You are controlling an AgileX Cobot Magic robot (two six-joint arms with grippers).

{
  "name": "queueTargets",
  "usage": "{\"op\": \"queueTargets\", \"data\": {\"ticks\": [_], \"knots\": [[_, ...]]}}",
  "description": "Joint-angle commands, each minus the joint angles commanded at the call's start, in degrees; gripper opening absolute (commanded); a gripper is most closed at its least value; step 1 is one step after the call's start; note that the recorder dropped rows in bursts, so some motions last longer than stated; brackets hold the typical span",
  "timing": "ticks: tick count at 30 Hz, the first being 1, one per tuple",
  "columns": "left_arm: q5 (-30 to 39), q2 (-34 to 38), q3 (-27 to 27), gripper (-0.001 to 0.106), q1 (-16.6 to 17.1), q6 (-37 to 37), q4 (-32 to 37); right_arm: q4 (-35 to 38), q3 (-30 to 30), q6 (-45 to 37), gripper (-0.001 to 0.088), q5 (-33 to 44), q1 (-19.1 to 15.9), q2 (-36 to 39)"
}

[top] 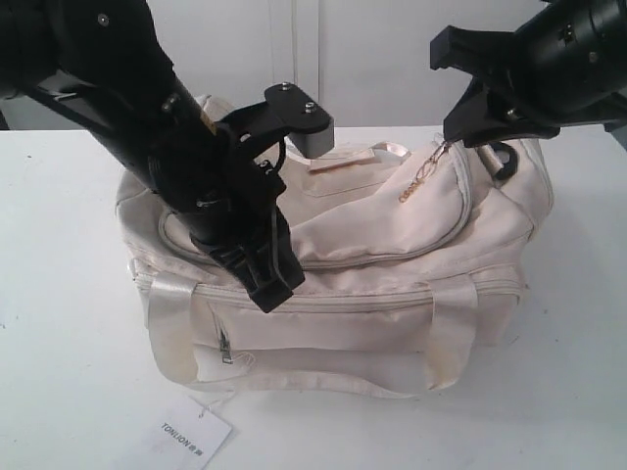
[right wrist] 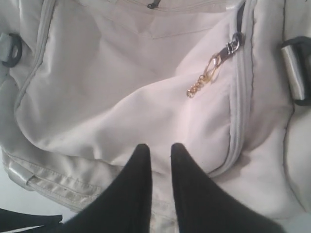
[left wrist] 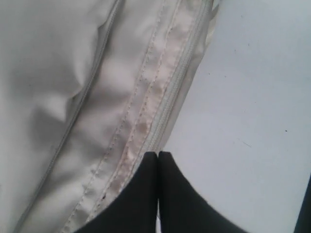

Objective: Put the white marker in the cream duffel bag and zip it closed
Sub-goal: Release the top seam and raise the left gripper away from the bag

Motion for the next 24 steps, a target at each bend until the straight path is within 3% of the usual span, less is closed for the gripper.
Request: {"op": "queueTargets", "data": {"ticks": [5, 9, 14, 17, 24], "knots": [[0.54, -0.79, 0.0, 0.0, 0.0, -2.48, 0.35, -0.14, 0.0, -0.59, 0.0, 1.07, 0.0, 0.0], [3.0, -0.91, 0.0, 0.0, 0.0, -5.04, 1.62, -5.99, 0.0, -0.25, 0.0, 2.25, 0.0, 0.0], [3.25, -1.83, 0.0, 0.0, 0.5, -20.23, 15.96, -14.09, 0.0, 6.25, 0.0, 4.04, 0.0, 0.0], [3.9, -3.05, 0.0, 0.0, 2.92, -24.99, 18.26, -14.75, 0.0, 7.09, 0.0, 4.15, 0.0, 0.0], [8.47, -5.37, 0.0, 0.0, 13.39, -26.55, 18.04, -16.91, 0.0, 7.23, 0.0, 4.34, 0.0, 0.0]]}}
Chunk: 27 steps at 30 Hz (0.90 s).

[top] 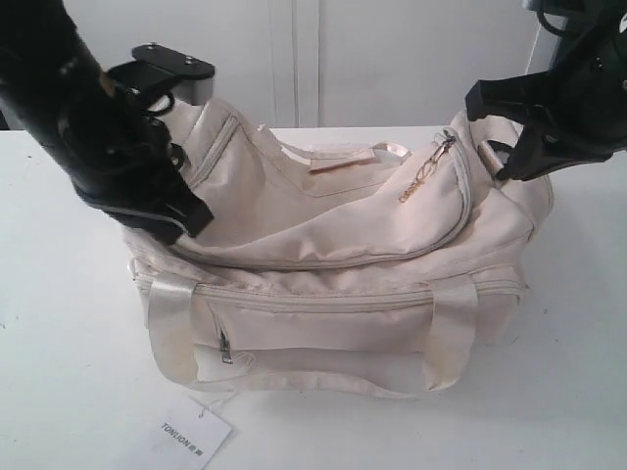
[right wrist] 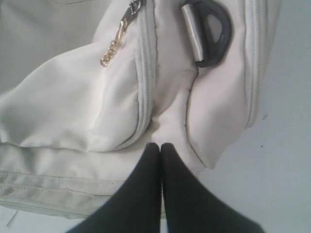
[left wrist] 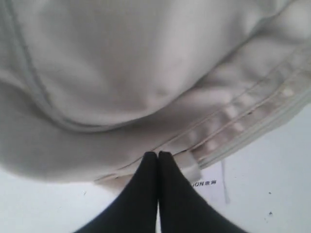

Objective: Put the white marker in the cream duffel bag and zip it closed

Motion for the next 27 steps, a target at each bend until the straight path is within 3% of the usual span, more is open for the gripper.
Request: {"op": "queueTargets", "data": {"ticks": [8, 11, 14, 17, 27], "knots": [[5.0, -2.3, 0.1, 0.0, 11.81, 0.0, -2.49, -1.65, 0.0, 0.0, 0.0, 0.94, 0.0, 0.0], [7.83, -3.37, 0.1, 0.0, 14.05, 0.0, -4.79, -1.65, 0.0, 0.0, 0.0, 1.29, 0.0, 0.0], [10.27, -5.14, 0.62, 0.0, 14.71, 0.0, -4.98, -1.65, 0.0, 0.0, 0.0, 0.69, 0.0, 0.0], [8.52, -7.94, 3.05, 0.0, 14.6, 0.0, -5.5, -1.65, 0.0, 0.0, 0.0, 0.69, 0.0, 0.0], [-0.15, -20.46, 18.15, 0.0, 14.6, -2.24, -6.4, -1.65, 0.0, 0.0, 0.0, 0.46, 0.0, 0.0]]}}
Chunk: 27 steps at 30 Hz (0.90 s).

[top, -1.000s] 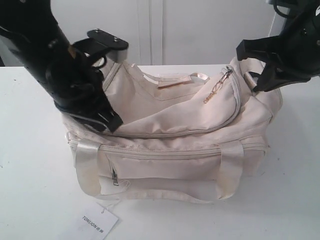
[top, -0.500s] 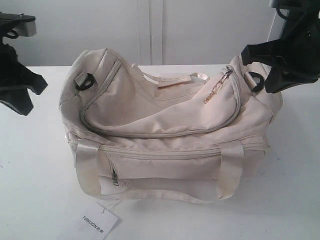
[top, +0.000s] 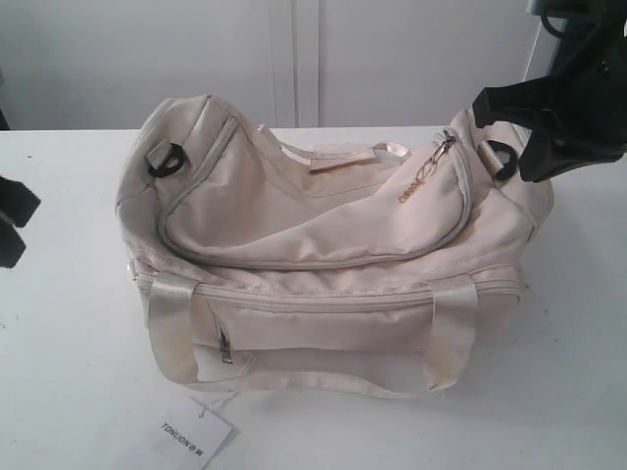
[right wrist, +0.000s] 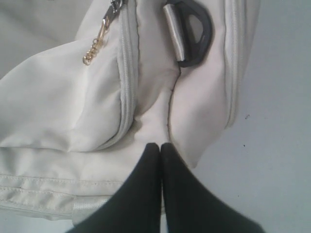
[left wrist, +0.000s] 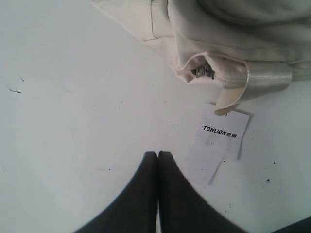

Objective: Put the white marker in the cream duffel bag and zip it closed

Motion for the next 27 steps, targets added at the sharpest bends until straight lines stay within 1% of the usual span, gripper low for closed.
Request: {"op": "queueTargets", "data": {"ticks": [2, 6, 11, 17, 27], "knots": [[-1.17, -2.6, 3.93, 0.0, 0.0, 0.0, 0.0, 0.0, 0.0, 0.0, 0.0, 0.0, 0.0, 0.0], [-3.58, -7.14, 9.98, 0.0, 0.0, -0.38, 0.0, 0.0, 0.0, 0.0, 0.0, 0.0, 0.0, 0.0], [-5.27, -11.74, 14.44, 0.0, 0.0, -0.6, 0.0, 0.0, 0.0, 0.0, 0.0, 0.0, 0.0, 0.0], [-6.51, -15.5, 16.91, 0.0, 0.0, -0.6, 0.0, 0.0, 0.0, 0.0, 0.0, -0.12, 0.0, 0.0], [-6.13, -16.08, 16.91, 0.0, 0.0, -0.6, 0.0, 0.0, 0.0, 0.0, 0.0, -0.7, 0.0, 0.0]]}}
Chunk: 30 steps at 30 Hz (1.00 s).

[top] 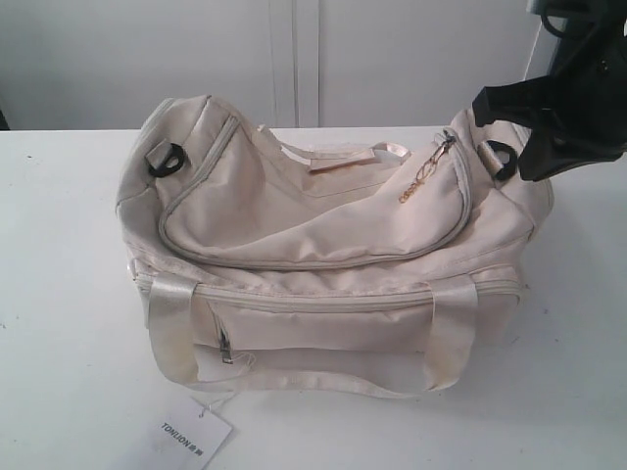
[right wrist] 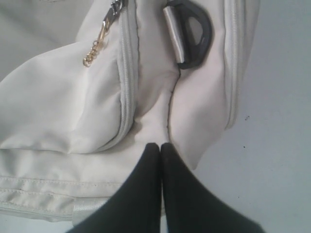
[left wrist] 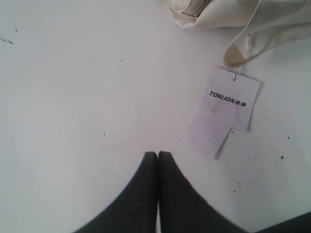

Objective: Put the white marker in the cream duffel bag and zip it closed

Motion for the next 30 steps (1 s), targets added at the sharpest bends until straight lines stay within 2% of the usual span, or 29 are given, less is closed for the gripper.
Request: {"op": "queueTargets", "data": {"ticks": [19, 22, 24, 30], "knots": [[0.01, -0.11, 0.0, 0.0, 0.0, 1.75, 1.12, 0.0, 0.0, 0.0, 0.0, -0.36, 0.0, 0.0], [-0.48, -2.37, 0.0, 0.0, 0.0, 1.75, 1.54, 0.0, 0.0, 0.0, 0.0, -0.36, 0.0, 0.0], [-0.75, -4.1, 0.0, 0.0, 0.98, 1.63, 1.54, 0.0, 0.0, 0.0, 0.0, -0.36, 0.0, 0.0], [-0.86, -10.4, 0.0, 0.0, 6.82, 1.16, 1.3, 0.0, 0.0, 0.0, 0.0, -0.36, 0.0, 0.0]]}}
